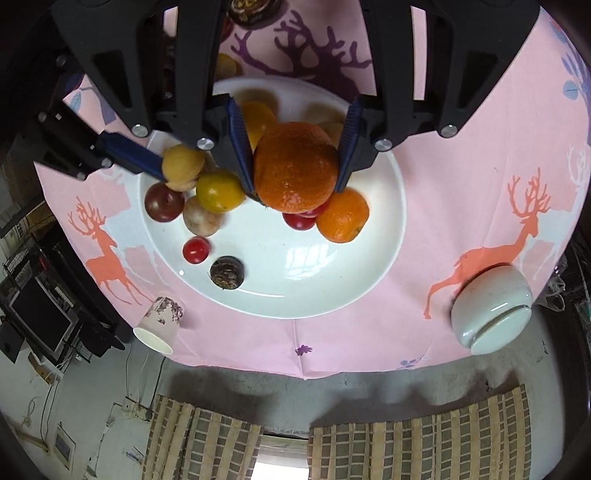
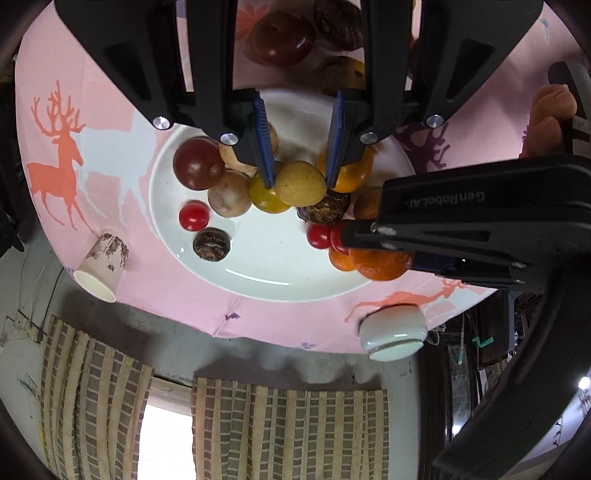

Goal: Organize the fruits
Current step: 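Carry both fruits onto the white plate and open both tools, then grasp a dark purple fruit with the left tool while the right tool grasps a yellow-green fruit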

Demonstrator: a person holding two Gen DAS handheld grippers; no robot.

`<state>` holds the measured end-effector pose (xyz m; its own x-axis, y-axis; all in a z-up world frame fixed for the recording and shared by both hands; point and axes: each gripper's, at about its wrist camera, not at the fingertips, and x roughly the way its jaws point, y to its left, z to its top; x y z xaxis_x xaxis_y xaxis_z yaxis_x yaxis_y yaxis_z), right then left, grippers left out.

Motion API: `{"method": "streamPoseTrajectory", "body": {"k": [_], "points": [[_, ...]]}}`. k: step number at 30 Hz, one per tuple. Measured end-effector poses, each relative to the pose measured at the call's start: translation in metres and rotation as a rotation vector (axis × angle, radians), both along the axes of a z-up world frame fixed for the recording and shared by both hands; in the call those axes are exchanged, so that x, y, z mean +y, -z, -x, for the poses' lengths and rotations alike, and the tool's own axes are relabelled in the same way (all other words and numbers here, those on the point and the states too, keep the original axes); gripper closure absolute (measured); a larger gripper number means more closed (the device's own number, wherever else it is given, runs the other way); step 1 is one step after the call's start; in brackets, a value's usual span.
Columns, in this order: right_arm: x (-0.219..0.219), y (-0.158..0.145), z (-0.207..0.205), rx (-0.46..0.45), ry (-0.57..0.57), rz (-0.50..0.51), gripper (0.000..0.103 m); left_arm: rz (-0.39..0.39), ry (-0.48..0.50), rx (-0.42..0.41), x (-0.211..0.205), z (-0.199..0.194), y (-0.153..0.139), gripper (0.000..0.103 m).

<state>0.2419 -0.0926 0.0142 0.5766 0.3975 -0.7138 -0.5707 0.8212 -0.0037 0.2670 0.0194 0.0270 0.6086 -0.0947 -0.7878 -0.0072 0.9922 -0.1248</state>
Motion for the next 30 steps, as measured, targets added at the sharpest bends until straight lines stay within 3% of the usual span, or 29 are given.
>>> {"method": "streamPoseTrajectory", "body": {"k": [1, 3, 5, 11, 14, 18, 23, 26, 30], "points": [[0.001, 0.002, -0.001, 0.005, 0.007, 0.006, 0.075, 0.017, -0.002, -0.001, 0.000, -0.003, 0.001, 0.057], [-0.001, 0.006, -0.001, 0.007, 0.023, 0.016, 0.074, 0.052, -0.011, -0.025, 0.001, -0.003, 0.000, 0.027], [-0.005, 0.005, 0.002, 0.002, 0.030, 0.005, 0.073, 0.063, -0.027, -0.061, 0.001, 0.000, -0.005, 0.022], [-0.026, -0.006, 0.016, 0.008, 0.057, -0.056, 0.068, 0.067, -0.030, -0.066, 0.004, 0.017, -0.015, 0.019], [-0.043, -0.011, 0.027, 0.023, 0.099, -0.084, 0.044, 0.054, -0.051, -0.057, 0.011, 0.037, -0.017, 0.018], [-0.061, -0.014, 0.048, 0.049, 0.110, -0.088, 0.044, 0.004, -0.059, -0.081, 0.014, 0.073, -0.018, 0.007], [-0.070, -0.007, 0.077, 0.113, 0.117, -0.047, 0.043, -0.108, -0.017, -0.119, 0.001, 0.116, -0.005, 0.007], [-0.078, 0.000, 0.090, 0.131, 0.121, -0.080, 0.043, -0.257, 0.066, -0.133, -0.020, 0.138, 0.006, 0.007], [-0.084, 0.006, 0.099, 0.144, 0.110, -0.107, 0.043, -0.279, 0.110, -0.139, -0.031, 0.155, 0.014, 0.007]]}}
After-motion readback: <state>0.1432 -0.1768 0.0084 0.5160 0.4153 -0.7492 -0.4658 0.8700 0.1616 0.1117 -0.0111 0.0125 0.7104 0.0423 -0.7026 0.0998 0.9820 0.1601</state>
